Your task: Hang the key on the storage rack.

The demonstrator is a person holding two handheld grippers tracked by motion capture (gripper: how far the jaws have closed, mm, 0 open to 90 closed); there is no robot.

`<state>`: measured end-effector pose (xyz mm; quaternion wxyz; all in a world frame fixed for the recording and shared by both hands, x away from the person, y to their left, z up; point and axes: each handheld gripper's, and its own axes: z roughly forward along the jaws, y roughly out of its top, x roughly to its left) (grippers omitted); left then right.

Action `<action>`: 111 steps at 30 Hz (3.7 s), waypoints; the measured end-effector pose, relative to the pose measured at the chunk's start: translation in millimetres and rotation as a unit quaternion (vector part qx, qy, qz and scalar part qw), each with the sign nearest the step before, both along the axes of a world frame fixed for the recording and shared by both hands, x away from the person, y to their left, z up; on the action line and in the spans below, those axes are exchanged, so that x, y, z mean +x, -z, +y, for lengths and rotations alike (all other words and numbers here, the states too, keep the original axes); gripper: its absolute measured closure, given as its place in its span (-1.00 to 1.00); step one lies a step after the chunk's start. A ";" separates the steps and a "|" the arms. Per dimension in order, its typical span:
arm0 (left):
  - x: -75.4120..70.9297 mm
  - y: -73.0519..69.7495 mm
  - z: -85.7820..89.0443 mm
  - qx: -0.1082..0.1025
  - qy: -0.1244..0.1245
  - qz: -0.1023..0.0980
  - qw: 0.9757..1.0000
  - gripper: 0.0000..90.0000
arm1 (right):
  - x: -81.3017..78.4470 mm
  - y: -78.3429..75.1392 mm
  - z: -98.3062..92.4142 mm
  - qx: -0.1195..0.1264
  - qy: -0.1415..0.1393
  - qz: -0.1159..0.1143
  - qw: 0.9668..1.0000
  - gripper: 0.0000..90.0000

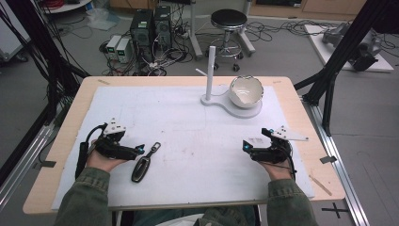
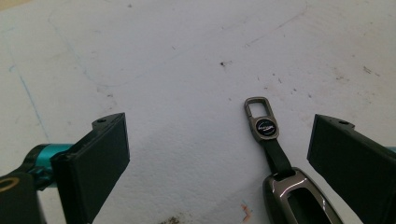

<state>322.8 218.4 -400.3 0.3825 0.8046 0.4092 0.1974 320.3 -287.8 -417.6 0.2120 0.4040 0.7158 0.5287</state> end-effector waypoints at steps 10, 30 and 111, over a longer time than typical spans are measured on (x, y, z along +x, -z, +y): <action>5.8 1.4 -23.2 0.030 0.026 0.032 0.999 -0.86 | -0.3 -0.1 -0.2 0.000 0.000 0.002 1.000 -0.99; 21.3 15.1 -55.8 0.106 0.035 0.108 0.988 -0.85 | 1.2 1.4 0.4 0.000 -0.011 0.010 1.000 -0.99; 59.1 -63.4 -69.9 0.136 0.093 0.215 0.963 0.87 | 3.2 2.0 -2.0 0.006 -0.014 0.016 1.000 -0.99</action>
